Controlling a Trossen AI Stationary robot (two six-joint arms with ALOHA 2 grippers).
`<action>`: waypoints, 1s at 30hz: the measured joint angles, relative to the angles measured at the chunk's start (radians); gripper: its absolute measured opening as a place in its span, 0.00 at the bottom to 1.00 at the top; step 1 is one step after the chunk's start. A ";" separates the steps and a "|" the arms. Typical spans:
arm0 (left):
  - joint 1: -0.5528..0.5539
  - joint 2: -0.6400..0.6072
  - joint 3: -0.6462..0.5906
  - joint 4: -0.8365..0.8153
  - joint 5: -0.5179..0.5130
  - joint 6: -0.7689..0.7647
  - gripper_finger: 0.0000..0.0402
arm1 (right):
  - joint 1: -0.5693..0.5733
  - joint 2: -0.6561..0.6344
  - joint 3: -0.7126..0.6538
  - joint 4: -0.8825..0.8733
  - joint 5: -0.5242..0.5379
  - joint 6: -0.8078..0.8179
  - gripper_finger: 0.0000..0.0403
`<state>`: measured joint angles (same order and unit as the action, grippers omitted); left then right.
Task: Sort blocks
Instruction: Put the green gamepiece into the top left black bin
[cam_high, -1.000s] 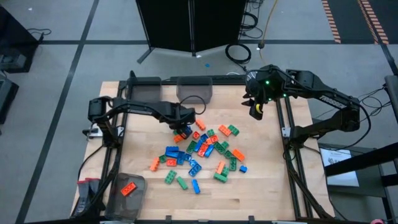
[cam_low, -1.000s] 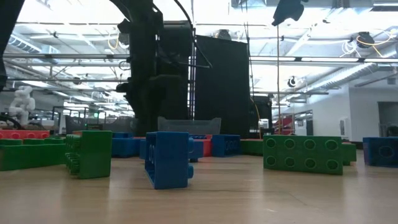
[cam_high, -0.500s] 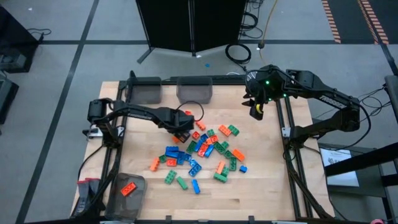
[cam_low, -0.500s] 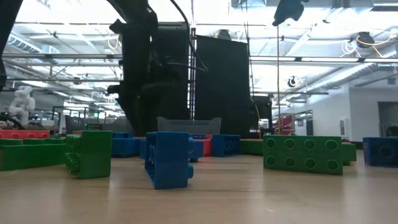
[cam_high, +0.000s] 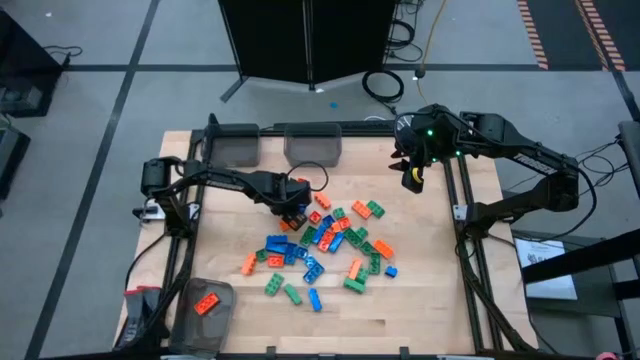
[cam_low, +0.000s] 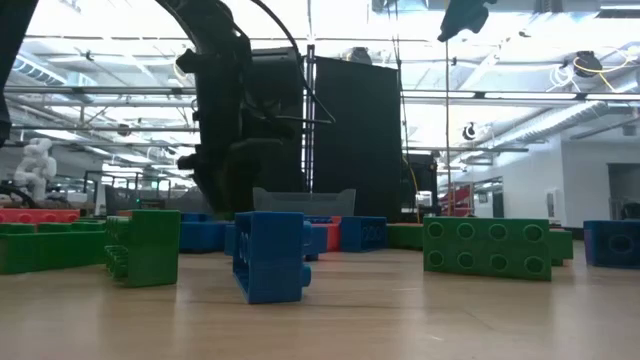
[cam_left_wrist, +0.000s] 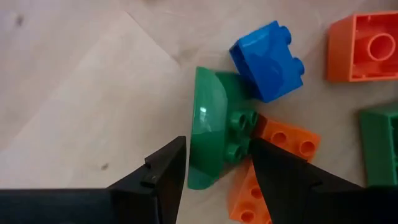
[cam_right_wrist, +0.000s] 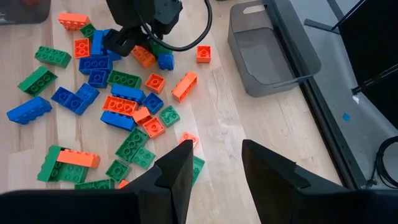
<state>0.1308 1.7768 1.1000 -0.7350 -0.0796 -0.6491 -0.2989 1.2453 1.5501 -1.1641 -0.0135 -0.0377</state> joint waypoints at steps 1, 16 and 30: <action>0.001 0.000 0.000 -0.002 0.007 0.000 0.46 | 0.000 0.000 0.000 0.000 0.000 0.003 0.33; 0.005 0.048 -0.001 0.019 0.093 0.027 0.14 | 0.000 0.000 0.000 0.000 0.011 0.000 0.33; 0.020 -0.105 0.172 -0.222 -0.104 -0.058 0.11 | 0.000 0.000 0.000 0.001 0.013 0.010 0.33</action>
<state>0.1503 1.6718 1.2723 -0.9572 -0.1832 -0.7073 -0.2993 1.2453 1.5501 -1.1627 -0.0010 -0.0273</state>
